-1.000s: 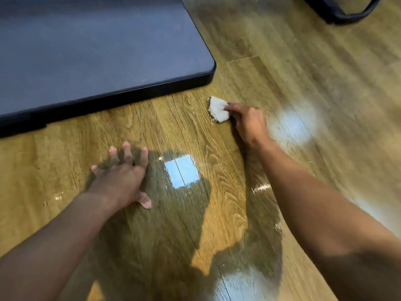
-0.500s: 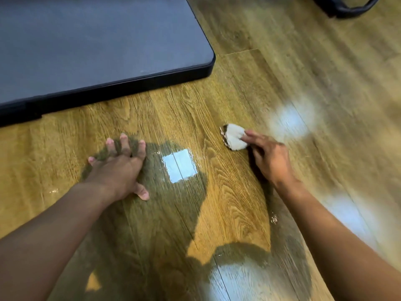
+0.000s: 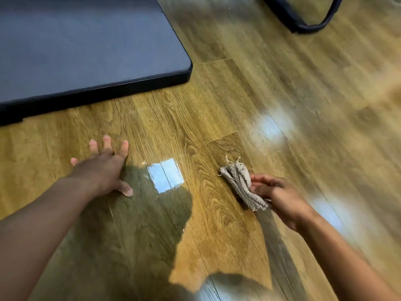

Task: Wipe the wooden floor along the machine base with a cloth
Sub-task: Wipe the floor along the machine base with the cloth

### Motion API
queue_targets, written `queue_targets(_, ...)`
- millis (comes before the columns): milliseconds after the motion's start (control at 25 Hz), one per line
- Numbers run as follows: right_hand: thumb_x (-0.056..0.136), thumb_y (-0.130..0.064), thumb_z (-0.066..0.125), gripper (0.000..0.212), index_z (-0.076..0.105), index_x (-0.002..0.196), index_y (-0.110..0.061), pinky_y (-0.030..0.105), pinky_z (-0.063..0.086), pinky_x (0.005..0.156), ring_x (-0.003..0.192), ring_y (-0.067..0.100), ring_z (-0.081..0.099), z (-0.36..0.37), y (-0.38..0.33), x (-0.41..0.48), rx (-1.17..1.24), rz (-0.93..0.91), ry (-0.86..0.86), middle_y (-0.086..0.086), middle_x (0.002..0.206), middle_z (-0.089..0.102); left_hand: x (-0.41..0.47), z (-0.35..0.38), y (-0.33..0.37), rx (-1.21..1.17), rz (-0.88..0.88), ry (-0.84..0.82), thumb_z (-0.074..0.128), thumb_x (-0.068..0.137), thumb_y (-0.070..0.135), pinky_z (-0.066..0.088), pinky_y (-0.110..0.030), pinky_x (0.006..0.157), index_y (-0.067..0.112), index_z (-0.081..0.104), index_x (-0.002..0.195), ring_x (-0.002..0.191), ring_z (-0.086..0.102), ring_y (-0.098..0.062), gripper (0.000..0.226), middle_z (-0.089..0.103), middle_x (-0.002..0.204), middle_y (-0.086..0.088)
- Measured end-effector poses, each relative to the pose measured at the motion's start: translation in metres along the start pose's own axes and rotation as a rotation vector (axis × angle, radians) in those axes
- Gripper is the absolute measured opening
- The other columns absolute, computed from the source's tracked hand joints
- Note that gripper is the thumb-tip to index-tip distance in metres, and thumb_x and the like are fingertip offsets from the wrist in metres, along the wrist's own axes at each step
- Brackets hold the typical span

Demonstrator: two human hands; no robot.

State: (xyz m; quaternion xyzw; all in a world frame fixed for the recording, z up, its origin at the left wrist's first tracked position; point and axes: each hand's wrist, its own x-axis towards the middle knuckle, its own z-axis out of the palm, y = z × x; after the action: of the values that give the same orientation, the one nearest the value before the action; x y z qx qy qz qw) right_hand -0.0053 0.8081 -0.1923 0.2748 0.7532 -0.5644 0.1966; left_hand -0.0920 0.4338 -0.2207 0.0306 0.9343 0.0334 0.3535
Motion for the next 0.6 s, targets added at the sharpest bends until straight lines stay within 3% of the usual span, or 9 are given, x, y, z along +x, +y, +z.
queue_targets(80, 0.087, -0.002, 0.058, 0.029, 0.067, 0.112, -0.016, 0.027, 0.051, 0.078, 0.094, 0.013, 0.065, -0.015, -0.006, 0.005, -0.394, -0.128, 0.234, 0.003, 0.111, 0.069, -0.002, 0.001, 0.000, -0.003, -0.003, 0.006, 0.080, 0.062, 0.055, 0.016, -0.067, 0.106, 0.033, -0.019, 0.148, 0.142, -0.020, -0.035, 0.132, -0.031, 0.153, -0.006)
queue_targets(160, 0.092, -0.013, 0.054, 0.031, 0.061, 0.122, -0.017, 0.025, 0.049, 0.083, 0.093, 0.010, 0.063, -0.018, -0.006, 0.002, -0.706, -0.371, 0.465, 0.002, 0.119, 0.065, -0.003, 0.002, 0.001, 0.001, -0.006, 0.012, 0.079, 0.063, 0.055, 0.016, -0.067, 0.107, 0.033, -0.019, 0.148, 0.142, -0.019, -0.035, 0.131, -0.030, 0.153, -0.007)
queue_targets(240, 0.094, -0.025, 0.053, 0.036, 0.055, 0.130, -0.023, 0.025, 0.046, 0.089, 0.103, 0.006, 0.058, -0.002, 0.002, -0.003, -0.874, -0.586, 0.343, -0.003, 0.134, 0.055, -0.004, 0.001, 0.001, -0.005, -0.004, 0.006, 0.079, 0.065, 0.055, 0.015, -0.067, 0.107, 0.031, -0.019, 0.148, 0.142, -0.019, -0.036, 0.131, -0.030, 0.153, -0.008)
queue_targets(320, 0.094, -0.030, 0.054, 0.043, 0.050, 0.136, -0.022, 0.026, 0.037, 0.104, 0.126, 0.010, 0.045, 0.018, 0.021, 0.000, -1.007, -0.614, 0.160, -0.004, 0.144, 0.043, -0.003, 0.000, 0.000, -0.010, 0.000, 0.005, 0.079, 0.065, 0.054, 0.014, -0.067, 0.107, 0.031, -0.020, 0.147, 0.142, -0.020, -0.036, 0.131, -0.031, 0.153, -0.009)
queue_targets(600, 0.095, -0.013, 0.053, 0.034, 0.057, 0.129, -0.009, 0.037, 0.036, 0.110, 0.130, 0.021, 0.046, 0.051, -0.003, 0.051, -0.930, -0.665, 0.277, 0.007, 0.136, 0.053, -0.001, 0.000, 0.002, -0.019, -0.001, -0.002, 0.081, 0.063, 0.051, 0.013, -0.067, 0.107, 0.032, -0.019, 0.148, 0.141, -0.020, -0.036, 0.132, -0.030, 0.153, -0.008)
